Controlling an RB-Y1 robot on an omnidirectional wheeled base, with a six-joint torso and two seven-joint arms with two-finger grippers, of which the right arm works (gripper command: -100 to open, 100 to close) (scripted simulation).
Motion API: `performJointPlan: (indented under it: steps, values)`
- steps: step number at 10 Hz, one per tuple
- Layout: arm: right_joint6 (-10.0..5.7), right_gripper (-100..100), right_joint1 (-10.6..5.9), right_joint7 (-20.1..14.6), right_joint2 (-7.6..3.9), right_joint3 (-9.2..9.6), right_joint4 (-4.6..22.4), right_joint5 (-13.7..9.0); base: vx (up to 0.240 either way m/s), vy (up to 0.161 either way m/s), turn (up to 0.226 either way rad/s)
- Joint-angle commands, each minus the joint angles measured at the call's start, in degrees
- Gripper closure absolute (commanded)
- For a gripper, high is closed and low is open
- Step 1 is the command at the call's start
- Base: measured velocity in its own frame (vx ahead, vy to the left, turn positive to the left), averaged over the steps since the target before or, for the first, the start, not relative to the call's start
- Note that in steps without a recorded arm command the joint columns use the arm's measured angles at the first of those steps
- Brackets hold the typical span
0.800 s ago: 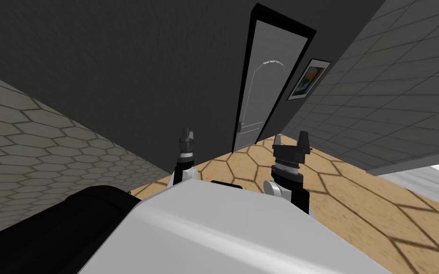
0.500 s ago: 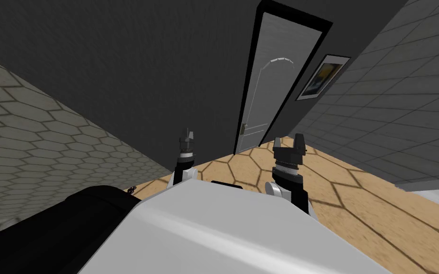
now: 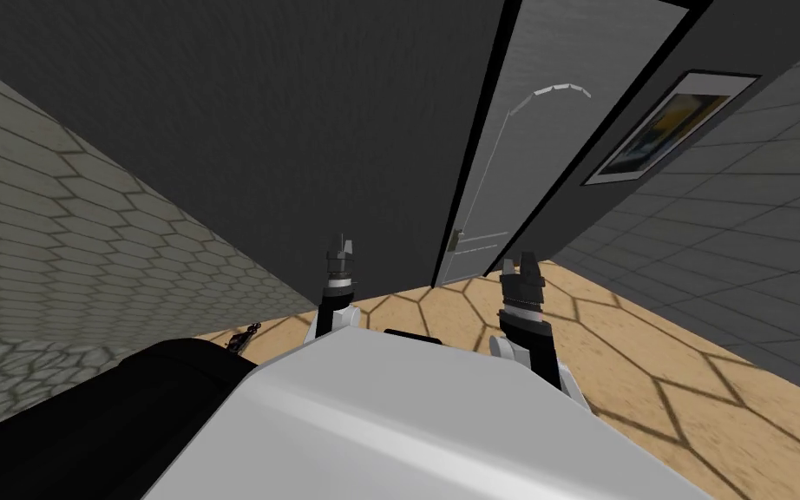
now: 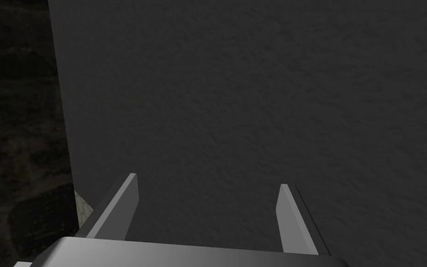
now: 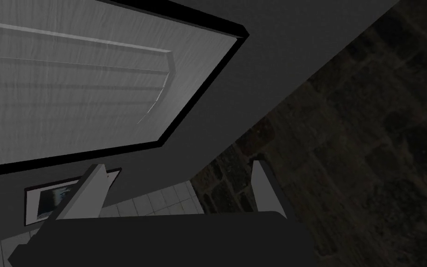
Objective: Pull the door open
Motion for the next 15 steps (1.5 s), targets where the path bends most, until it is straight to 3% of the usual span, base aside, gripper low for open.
performJointPlan:
  steps: [1, 15]
  values:
    - [-0.61, -100, 0.37, 1.8, -0.48, -1.74, 1.8, 1.7, 0.125, -0.09, 0.27]
    - [-2.92, -100, 1.28, 15.8, -1.0, -13.51, 15.5, 16.2, 0.077, -0.078, 0.188]
